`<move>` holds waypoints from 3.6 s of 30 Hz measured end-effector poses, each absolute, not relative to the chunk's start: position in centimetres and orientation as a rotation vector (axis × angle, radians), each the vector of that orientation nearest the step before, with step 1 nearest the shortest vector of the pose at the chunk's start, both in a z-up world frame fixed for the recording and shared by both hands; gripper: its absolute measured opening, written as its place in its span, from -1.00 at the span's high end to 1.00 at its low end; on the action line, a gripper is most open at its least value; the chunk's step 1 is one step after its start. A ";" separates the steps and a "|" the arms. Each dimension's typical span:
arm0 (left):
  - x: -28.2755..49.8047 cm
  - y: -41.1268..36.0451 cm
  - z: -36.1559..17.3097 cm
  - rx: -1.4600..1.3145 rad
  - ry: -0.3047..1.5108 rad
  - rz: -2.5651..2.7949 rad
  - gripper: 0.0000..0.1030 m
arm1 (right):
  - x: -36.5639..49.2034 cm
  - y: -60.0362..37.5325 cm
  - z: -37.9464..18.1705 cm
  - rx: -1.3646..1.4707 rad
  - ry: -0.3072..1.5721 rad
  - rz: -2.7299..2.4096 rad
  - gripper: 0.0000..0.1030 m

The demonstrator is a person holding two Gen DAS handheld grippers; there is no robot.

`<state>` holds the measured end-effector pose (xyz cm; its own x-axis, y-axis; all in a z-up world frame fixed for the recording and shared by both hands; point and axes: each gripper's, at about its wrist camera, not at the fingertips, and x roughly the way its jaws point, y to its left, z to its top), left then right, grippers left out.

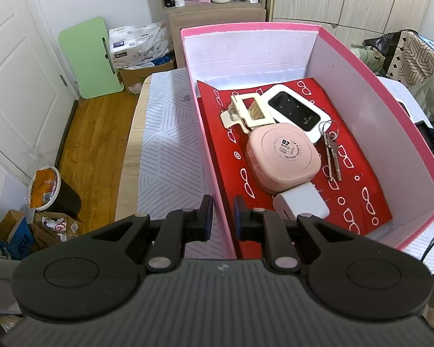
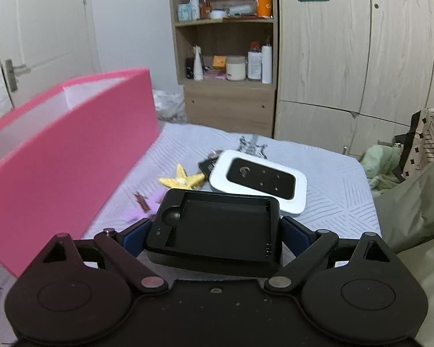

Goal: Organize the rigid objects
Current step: 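Move the right gripper back and grasp the black charger cradle, then carry the black cradle into the pink box and release it, then move the right gripper back and grasp the white Wi-Fi router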

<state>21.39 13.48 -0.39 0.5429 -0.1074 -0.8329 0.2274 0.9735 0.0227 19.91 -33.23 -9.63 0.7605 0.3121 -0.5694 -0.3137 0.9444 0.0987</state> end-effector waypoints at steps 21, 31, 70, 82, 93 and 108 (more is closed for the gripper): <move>21.2 14.4 -0.4 0.074 0.966 -0.234 0.73 | 21.7 -23.1 3.0 -0.166 0.675 1.035 -0.87; 21.3 14.6 -0.4 0.077 0.963 -0.254 0.72 | 25.9 -16.3 0.1 -0.608 0.883 1.067 -0.87; 21.1 14.7 -0.3 0.076 0.955 -0.266 0.70 | 22.6 -27.6 4.0 -0.144 0.860 0.800 -0.83; 20.9 14.7 0.0 0.075 0.950 -0.261 0.70 | 20.9 -32.9 -1.2 -0.174 0.779 0.629 -0.76; 20.6 14.2 0.2 0.097 0.941 -0.245 0.72 | 25.8 -34.3 -4.9 -0.352 0.775 0.653 -0.23; 20.6 13.8 0.2 0.135 0.941 -0.226 0.75 | 31.3 -31.7 -5.5 -0.765 0.900 0.797 -0.28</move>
